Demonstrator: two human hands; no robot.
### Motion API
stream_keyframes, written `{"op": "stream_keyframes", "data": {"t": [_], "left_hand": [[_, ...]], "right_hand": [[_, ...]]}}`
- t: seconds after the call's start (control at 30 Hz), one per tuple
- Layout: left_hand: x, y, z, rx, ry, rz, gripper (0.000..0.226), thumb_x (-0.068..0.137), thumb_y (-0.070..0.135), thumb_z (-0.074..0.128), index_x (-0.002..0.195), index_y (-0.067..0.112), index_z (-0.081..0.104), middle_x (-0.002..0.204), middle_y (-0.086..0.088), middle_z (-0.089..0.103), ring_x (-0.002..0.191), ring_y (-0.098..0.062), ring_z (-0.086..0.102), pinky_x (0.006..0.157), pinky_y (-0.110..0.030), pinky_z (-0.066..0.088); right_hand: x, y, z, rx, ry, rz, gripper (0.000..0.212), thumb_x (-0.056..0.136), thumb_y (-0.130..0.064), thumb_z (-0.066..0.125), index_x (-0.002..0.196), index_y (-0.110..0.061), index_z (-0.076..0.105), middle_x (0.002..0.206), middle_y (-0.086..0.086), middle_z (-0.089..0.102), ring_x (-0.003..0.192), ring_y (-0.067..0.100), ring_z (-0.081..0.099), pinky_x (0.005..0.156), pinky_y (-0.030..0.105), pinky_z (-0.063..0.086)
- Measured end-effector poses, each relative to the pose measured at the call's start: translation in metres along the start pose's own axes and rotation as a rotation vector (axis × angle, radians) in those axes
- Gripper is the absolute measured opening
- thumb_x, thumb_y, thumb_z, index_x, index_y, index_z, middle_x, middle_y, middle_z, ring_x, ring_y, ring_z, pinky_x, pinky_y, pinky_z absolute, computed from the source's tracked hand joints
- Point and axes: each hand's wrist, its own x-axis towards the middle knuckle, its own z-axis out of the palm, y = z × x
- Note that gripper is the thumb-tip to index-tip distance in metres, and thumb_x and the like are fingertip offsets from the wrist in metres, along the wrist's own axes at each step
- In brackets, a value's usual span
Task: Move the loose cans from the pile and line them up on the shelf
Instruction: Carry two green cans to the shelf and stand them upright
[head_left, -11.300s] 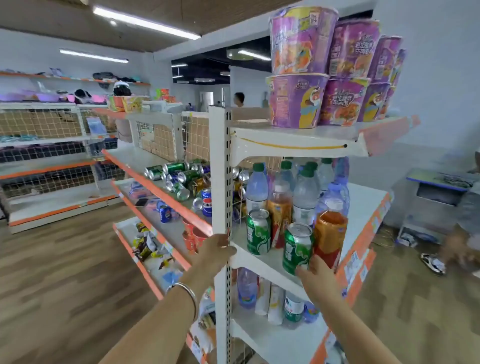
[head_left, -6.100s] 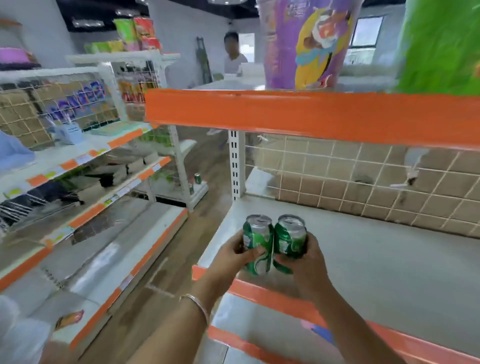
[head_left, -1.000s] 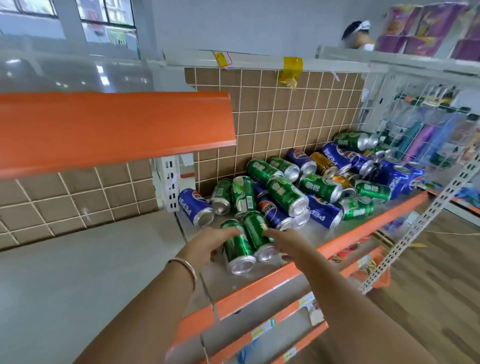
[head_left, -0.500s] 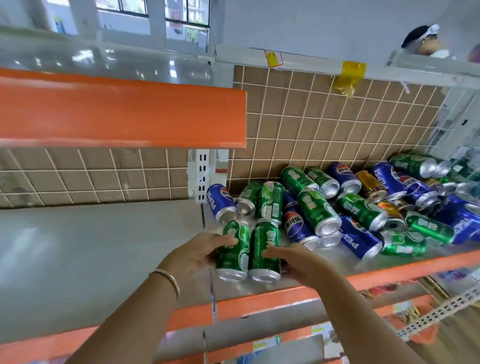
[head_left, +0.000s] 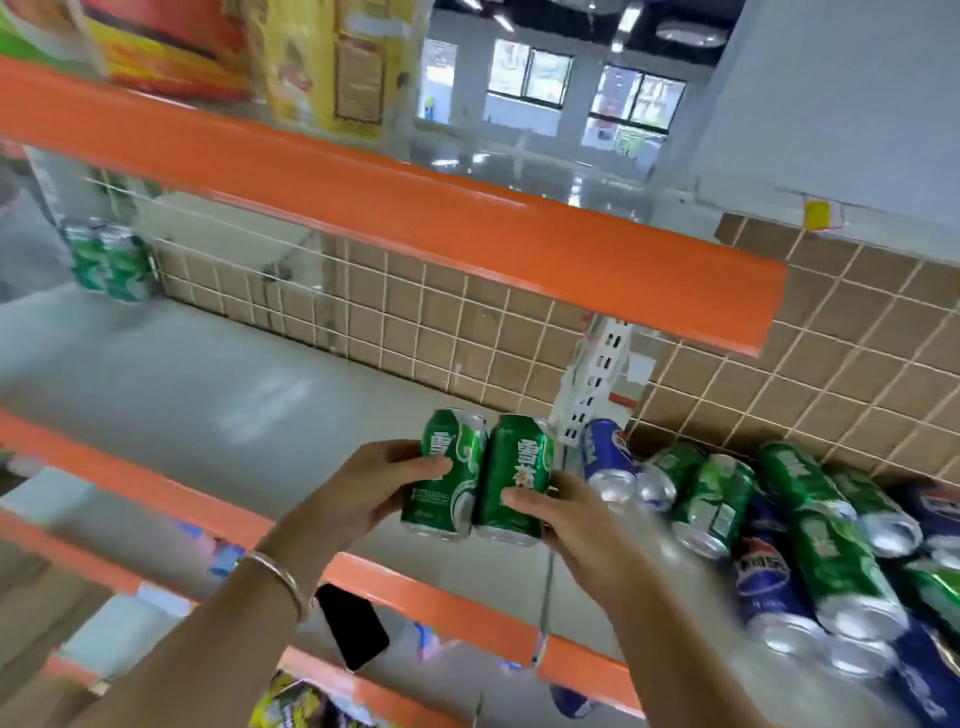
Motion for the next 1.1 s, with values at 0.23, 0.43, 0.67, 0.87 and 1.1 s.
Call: {"op": "stream_keyframes", "data": {"t": [0.23, 0.43, 0.67, 0.87, 1.1], "left_hand": [[-0.050, 0.026, -0.116, 0.031, 0.219, 0.086, 0.048, 0.062, 0.012, 0.078, 0.105, -0.003, 0.064, 0.102, -0.023, 0.070, 0.088, -0.030, 0.069, 0.076, -0.035, 0.058], [-0.081, 0.056, -0.222, -0.005, 0.320, 0.171, 0.034, 0.053, 0.011, 0.075, 0.084, 0.002, 0.066, 0.074, -0.010, 0.069, 0.064, -0.017, 0.068, 0.056, -0.023, 0.053], [-0.101, 0.090, -0.354, -0.005, 0.353, 0.218, 0.040, 0.062, 0.007, 0.074, 0.100, -0.004, 0.065, 0.097, -0.022, 0.070, 0.085, -0.031, 0.069, 0.073, -0.034, 0.059], [-0.102, 0.106, -0.431, -0.044, 0.357, 0.238, 0.021, 0.079, -0.003, 0.065, 0.100, 0.001, 0.066, 0.100, -0.017, 0.072, 0.090, -0.030, 0.070, 0.078, -0.035, 0.059], [-0.067, 0.108, -0.498, -0.150, 0.330, 0.228, 0.043, 0.071, 0.005, 0.074, 0.112, 0.003, 0.064, 0.112, -0.021, 0.067, 0.105, -0.039, 0.063, 0.096, -0.053, 0.047]], "right_hand": [[0.033, -0.011, 0.128, -0.106, -0.197, -0.059, 0.027, 0.072, -0.002, 0.076, 0.095, -0.013, 0.067, 0.087, 0.003, 0.076, 0.081, 0.019, 0.073, 0.069, 0.027, 0.057], [0.062, -0.024, 0.250, -0.088, -0.308, -0.086, 0.023, 0.073, 0.005, 0.073, 0.085, -0.013, 0.066, 0.070, -0.002, 0.074, 0.061, 0.009, 0.070, 0.051, 0.017, 0.051], [0.094, -0.034, 0.391, -0.088, -0.313, -0.090, 0.026, 0.071, 0.009, 0.073, 0.089, -0.008, 0.066, 0.076, 0.004, 0.073, 0.063, 0.014, 0.068, 0.054, 0.020, 0.054], [0.121, -0.037, 0.469, -0.078, -0.284, -0.093, 0.030, 0.070, 0.010, 0.073, 0.086, -0.013, 0.063, 0.080, 0.004, 0.073, 0.068, 0.017, 0.070, 0.058, 0.024, 0.055], [0.179, -0.037, 0.519, -0.073, -0.286, -0.053, 0.040, 0.068, 0.006, 0.076, 0.099, -0.015, 0.063, 0.091, 0.007, 0.074, 0.078, 0.020, 0.071, 0.061, 0.026, 0.054]]}}
